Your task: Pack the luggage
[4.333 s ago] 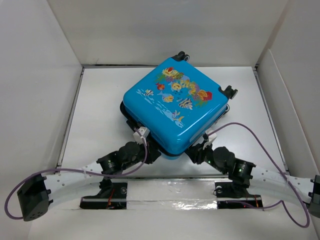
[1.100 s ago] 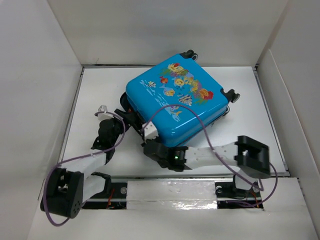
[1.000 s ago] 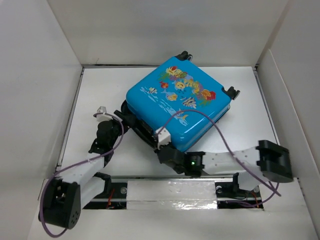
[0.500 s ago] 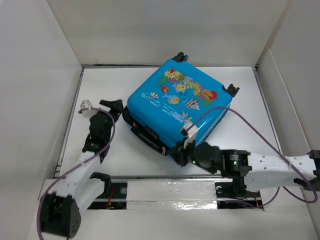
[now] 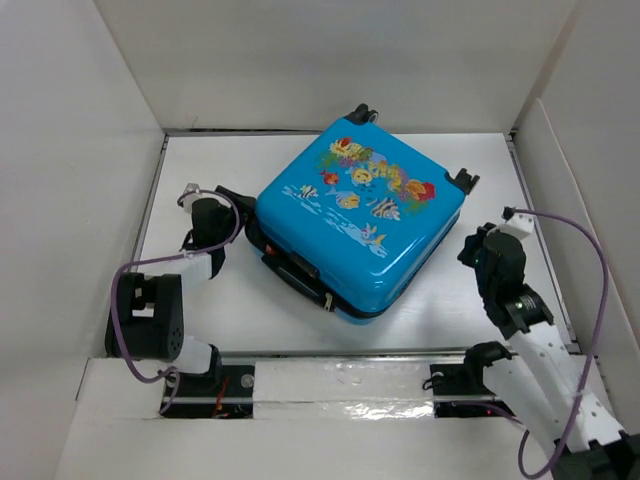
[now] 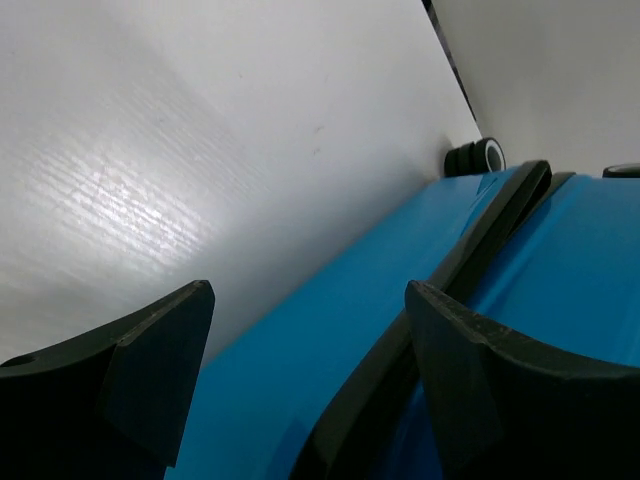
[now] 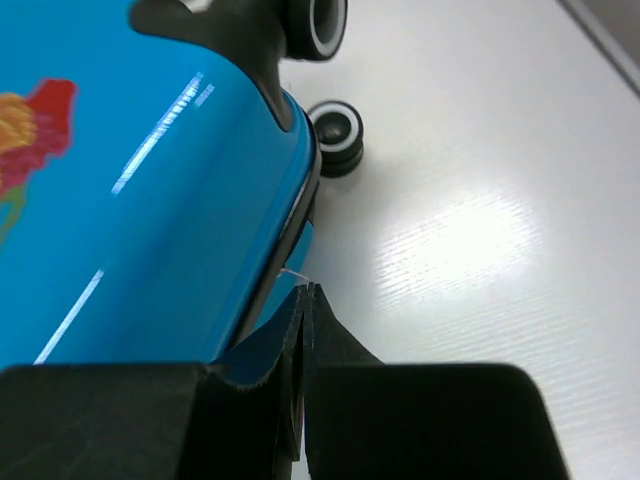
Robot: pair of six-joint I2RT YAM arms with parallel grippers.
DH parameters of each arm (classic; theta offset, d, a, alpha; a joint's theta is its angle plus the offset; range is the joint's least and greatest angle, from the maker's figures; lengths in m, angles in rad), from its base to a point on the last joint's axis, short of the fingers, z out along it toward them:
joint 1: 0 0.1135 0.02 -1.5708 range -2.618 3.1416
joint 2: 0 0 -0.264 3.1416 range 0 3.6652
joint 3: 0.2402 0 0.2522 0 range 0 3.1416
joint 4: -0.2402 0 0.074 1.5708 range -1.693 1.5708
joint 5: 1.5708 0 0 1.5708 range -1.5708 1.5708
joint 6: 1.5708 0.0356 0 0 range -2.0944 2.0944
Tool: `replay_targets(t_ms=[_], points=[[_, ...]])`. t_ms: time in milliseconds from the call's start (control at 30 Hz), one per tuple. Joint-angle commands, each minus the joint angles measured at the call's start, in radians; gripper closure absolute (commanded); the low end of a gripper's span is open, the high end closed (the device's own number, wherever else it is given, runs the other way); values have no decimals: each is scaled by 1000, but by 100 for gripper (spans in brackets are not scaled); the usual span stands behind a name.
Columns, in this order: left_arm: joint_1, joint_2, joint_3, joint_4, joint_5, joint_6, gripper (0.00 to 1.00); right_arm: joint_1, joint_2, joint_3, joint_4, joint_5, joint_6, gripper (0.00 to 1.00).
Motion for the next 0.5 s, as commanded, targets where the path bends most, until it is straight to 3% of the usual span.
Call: replay_targets(t_ms=[0, 33, 133, 333, 467], points=[[-22, -56, -29, 94, 54, 31, 25, -111, 111, -46, 170, -310, -76, 97], [-22, -57, -43, 111, 65, 35, 25, -144, 156, -34, 225, -422, -96, 96], [-32, -65, -93, 125, 90, 61, 25, -144, 323, 12, 333, -521, -121, 96], [-104, -145, -231, 125, 88, 129, 27, -93, 577, 170, 468, -631, -164, 91], [-114, -302, -382, 125, 113, 129, 29, -73, 668, 213, 574, -694, -167, 89]])
